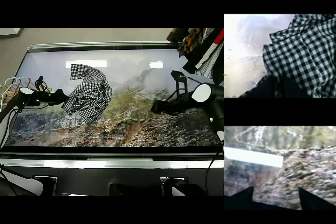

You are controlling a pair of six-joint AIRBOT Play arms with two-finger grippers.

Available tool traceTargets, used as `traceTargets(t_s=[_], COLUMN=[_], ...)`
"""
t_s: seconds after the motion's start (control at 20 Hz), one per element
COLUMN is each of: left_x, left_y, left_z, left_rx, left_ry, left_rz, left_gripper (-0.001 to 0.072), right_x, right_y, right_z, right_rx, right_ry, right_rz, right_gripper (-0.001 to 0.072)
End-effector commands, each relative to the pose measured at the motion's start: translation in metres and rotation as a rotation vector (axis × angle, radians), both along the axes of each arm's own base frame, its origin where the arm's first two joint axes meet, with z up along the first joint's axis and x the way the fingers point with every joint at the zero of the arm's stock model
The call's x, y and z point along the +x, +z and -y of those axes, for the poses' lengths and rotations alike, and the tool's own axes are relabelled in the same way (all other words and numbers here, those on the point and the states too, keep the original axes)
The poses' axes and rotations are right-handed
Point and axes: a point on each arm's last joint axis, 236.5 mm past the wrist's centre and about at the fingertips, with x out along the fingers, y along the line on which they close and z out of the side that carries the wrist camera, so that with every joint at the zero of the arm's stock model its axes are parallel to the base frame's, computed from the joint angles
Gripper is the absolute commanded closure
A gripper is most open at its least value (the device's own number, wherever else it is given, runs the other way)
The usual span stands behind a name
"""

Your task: Fold the clothes and pants, and hang the long-sleeved shirts on hangers.

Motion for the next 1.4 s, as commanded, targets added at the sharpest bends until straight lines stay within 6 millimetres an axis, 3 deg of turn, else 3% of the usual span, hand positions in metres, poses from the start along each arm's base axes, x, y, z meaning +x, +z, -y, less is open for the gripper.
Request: traceTargets(t_s=[0.0,0.25,0.45,0.65,0.8,0.85,1.0,1.05,1.15,1.3,1.35], left_x=[0.005,0.000,-0.004,-0.004,-0.003,-0.003,-0.003,-0.003,-0.003,-0.002,-0.002], left_y=[-0.007,-0.002,-0.001,0.000,0.004,0.006,0.006,0.006,0.007,0.012,0.016], left_z=[0.013,0.011,0.012,0.013,0.012,0.012,0.012,0.012,0.012,0.012,0.012], left_rx=[-0.019,-0.032,-0.040,-0.041,-0.038,-0.038,-0.038,-0.038,-0.037,-0.034,-0.032], left_ry=[-0.028,-0.039,-0.050,-0.051,-0.052,-0.052,-0.052,-0.052,-0.052,-0.053,-0.055], left_rz=[-0.007,-0.017,-0.027,-0.026,-0.017,-0.014,-0.013,-0.013,-0.011,0.001,0.009], left_gripper=[0.0678,0.0678,0.0679,0.0678,0.0678,0.0678,0.0678,0.0678,0.0678,0.0679,0.0679], right_x=[0.032,0.099,0.108,0.109,0.119,0.123,0.125,0.125,0.123,0.121,0.120], right_y=[-0.011,-0.070,-0.110,-0.121,-0.124,-0.126,-0.133,-0.135,-0.138,-0.135,-0.133], right_z=[-0.043,-0.140,-0.202,-0.236,-0.247,-0.249,-0.261,-0.265,-0.269,-0.271,-0.272], right_rx=[0.250,0.491,0.583,0.607,0.643,0.653,0.680,0.684,0.681,0.675,0.675], right_ry=[-0.140,-0.210,-0.306,-0.332,-0.380,-0.393,-0.396,-0.388,-0.378,-0.342,-0.332], right_rz=[-0.033,0.021,-0.017,-0.012,-0.022,-0.027,-0.082,-0.097,-0.102,-0.090,-0.091], right_gripper=[0.0038,0.0040,0.0049,0.0051,0.0057,0.0112,0.0120,0.0147,0.0297,0.0634,0.0679])
